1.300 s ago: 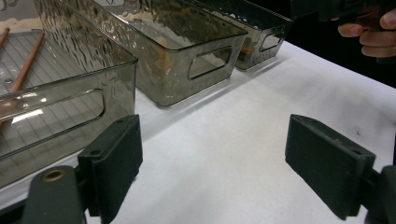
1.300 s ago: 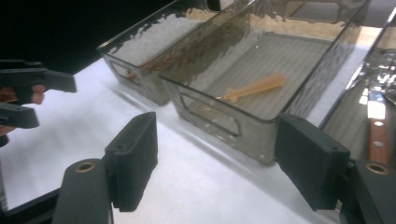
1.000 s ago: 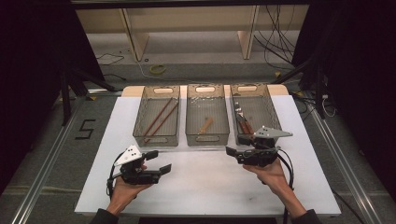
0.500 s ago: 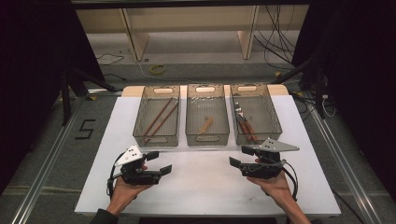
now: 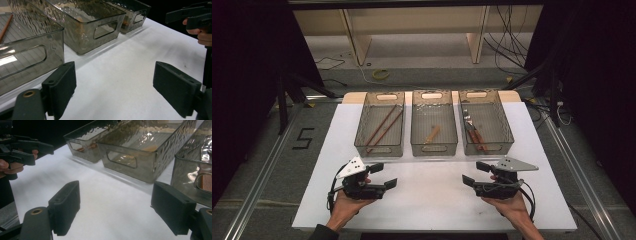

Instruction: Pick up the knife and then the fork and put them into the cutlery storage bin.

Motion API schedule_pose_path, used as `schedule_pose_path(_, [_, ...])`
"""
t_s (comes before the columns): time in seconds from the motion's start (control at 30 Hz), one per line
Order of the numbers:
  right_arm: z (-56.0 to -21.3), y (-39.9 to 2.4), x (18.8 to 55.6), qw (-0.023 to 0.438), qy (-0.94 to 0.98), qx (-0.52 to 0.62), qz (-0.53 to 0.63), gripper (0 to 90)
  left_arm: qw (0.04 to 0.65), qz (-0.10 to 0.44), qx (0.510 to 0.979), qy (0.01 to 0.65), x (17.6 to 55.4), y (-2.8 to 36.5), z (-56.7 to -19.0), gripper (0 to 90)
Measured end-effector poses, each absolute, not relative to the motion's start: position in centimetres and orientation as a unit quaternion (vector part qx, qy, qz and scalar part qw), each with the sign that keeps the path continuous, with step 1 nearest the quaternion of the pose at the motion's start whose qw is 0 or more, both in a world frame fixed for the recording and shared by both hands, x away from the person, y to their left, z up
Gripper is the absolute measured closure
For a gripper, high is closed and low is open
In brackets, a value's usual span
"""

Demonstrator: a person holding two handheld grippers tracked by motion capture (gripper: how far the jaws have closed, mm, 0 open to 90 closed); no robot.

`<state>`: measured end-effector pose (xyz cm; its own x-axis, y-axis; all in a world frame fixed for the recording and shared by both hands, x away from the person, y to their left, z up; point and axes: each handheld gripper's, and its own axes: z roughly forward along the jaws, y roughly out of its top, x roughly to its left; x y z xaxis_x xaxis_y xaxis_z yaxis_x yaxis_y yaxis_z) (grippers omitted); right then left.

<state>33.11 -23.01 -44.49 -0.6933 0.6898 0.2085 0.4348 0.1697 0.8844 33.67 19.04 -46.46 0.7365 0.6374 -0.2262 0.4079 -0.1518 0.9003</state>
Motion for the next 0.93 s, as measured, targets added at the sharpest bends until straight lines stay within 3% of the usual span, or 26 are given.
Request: schedule_pose_path(0.93, [-44.88, -23.27, 32.76, 0.123, 0.758, 0.372, 0.522, 24.0, 0.549, 0.105, 0.753, 0.347, 33.74, 19.03, -46.50, 18.0])
